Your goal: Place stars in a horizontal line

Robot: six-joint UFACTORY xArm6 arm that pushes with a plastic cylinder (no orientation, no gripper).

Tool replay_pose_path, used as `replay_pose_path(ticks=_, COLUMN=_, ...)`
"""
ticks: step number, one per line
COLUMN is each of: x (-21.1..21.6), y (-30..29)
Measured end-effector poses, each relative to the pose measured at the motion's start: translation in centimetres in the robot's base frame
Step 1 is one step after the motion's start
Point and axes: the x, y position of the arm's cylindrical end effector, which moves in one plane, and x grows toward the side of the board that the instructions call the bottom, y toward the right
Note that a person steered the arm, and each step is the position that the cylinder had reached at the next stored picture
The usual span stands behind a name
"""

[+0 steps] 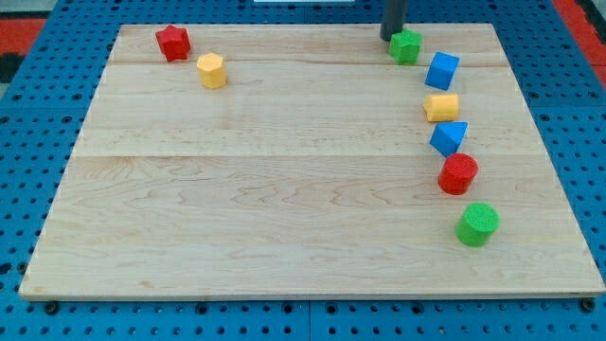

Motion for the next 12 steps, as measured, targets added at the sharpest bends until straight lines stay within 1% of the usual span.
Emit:
replay_pose_path(ticks=1, x=-0.1, y=0.4)
replay_pose_path(ticks=2, x=-0.2, y=-8.1)
replay_pose_path(ticks=3, x=2.7, y=-10.2)
replay_pose_path(ticks=5, x=2.8, y=0.7)
replay_pose_path(ticks=6, x=2.8, y=0.6)
replay_pose_path(ticks=7, x=2.9, y=-1.5)
replay_pose_path(ticks=8, x=3.7, y=-1.6)
replay_pose_path(ticks=10, x=4.2, y=1.7)
replay_pose_path(ticks=11, x=3.7, y=3.4)
replay_pose_path(ticks=12, x=2.5, y=3.5)
